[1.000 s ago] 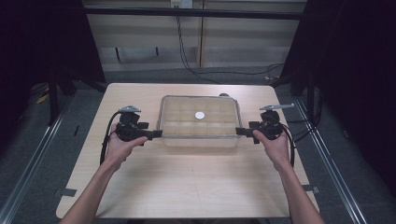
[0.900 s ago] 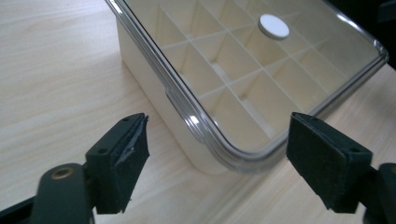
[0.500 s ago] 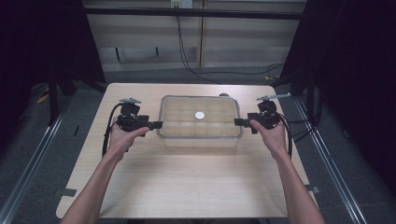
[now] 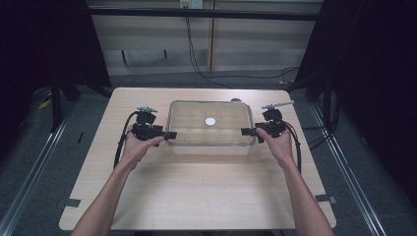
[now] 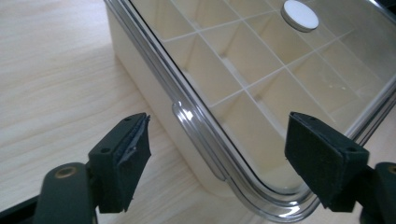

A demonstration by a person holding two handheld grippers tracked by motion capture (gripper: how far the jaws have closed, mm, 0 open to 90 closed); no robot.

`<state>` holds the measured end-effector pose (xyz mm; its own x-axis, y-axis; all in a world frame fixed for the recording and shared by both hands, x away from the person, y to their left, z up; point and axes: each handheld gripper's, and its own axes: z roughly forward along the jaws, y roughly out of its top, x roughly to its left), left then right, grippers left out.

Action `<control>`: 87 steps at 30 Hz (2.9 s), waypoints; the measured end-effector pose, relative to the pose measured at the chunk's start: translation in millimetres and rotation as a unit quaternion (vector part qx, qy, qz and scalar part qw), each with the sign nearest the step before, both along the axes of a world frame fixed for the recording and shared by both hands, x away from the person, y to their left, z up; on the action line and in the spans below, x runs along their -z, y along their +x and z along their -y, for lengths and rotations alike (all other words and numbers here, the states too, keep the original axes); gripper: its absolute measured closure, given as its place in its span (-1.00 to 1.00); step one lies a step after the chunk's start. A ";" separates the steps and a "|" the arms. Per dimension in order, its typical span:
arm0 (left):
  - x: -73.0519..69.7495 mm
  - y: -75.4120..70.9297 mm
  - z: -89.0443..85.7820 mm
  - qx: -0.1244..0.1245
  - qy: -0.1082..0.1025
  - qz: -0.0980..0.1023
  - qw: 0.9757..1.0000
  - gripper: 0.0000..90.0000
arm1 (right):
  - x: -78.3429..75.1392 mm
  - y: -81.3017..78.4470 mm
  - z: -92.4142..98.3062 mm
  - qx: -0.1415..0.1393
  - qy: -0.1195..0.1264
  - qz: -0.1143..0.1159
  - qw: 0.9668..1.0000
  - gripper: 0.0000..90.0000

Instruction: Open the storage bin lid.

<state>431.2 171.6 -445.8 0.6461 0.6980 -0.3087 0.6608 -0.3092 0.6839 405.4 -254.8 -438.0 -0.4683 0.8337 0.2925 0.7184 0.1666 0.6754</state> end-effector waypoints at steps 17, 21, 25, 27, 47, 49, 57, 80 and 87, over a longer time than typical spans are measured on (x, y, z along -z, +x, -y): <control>1.8 8.6 15.5 0.020 -0.004 -0.020 1.000 -0.57 | 4.4 3.1 -6.6 0.000 -0.002 -0.001 1.000 -0.61; 1.4 10.2 19.2 0.021 -0.003 -0.020 1.000 -0.54 | 7.0 5.9 -7.3 -0.001 0.002 -0.010 1.000 -0.64; 1.5 11.4 19.8 0.018 -0.004 -0.022 1.000 -0.54 | 10.0 8.7 -8.3 -0.001 0.012 -0.022 1.000 -0.71; 1.3 11.4 19.4 0.020 -0.004 -0.023 1.000 -0.53 | 10.4 9.5 -6.3 -0.002 0.016 -0.023 1.000 -0.69; -4.3 3.2 13.2 0.012 0.005 -0.007 1.000 -0.35 | 8.2 6.5 -11.2 0.032 0.006 -0.005 0.999 -0.57; -5.4 2.0 12.6 0.012 0.004 -0.005 1.000 -0.35 | 7.6 6.7 -12.7 0.033 0.002 -0.007 0.999 -0.59; -5.0 -2.0 9.6 0.015 -0.010 -0.003 1.000 -0.27 | 4.4 4.1 -13.5 0.045 -0.002 -0.008 0.999 -0.59; -11.1 -8.5 4.4 0.001 -0.027 0.035 0.999 0.15 | -1.7 -11.7 10.3 0.040 0.093 0.041 0.994 -0.08; -10.9 -9.1 4.0 -0.002 -0.031 0.036 0.999 0.16 | 0.4 -12.8 13.4 0.042 0.097 0.049 0.993 0.11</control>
